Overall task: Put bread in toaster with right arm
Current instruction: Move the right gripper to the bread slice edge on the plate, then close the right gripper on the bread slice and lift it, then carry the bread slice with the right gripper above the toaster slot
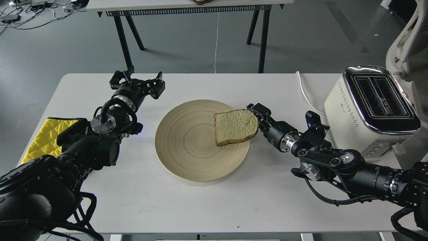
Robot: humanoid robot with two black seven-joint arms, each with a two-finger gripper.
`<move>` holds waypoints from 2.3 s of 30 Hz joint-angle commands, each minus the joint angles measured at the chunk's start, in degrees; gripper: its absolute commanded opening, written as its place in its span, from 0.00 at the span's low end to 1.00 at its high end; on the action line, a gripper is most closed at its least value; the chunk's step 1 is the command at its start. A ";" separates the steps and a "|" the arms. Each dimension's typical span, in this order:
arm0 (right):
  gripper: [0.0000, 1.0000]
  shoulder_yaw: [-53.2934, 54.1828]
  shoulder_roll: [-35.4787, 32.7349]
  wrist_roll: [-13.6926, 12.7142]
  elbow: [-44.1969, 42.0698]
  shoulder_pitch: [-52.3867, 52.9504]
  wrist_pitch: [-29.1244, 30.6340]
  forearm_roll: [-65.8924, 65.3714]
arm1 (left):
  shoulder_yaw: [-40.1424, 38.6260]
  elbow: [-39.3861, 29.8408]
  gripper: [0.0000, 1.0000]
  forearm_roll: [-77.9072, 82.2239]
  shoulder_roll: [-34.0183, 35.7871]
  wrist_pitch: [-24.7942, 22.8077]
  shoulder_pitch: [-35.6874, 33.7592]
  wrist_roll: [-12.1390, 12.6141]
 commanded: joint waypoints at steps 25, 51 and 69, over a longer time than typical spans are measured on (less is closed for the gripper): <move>0.17 0.48 -0.51 0.43 2.75 -0.35 0.10 -1.14 | 0.00 0.00 1.00 -0.03 0.00 0.00 0.00 0.01; 0.03 -3.01 -18.52 -1.50 12.42 27.05 -2.54 -0.53 | 0.00 0.00 1.00 -0.03 0.00 0.00 0.00 -0.08; 0.03 -24.13 -56.83 -2.91 29.29 40.34 -2.36 -19.76 | 0.00 0.00 1.00 -0.03 0.00 0.00 0.00 0.01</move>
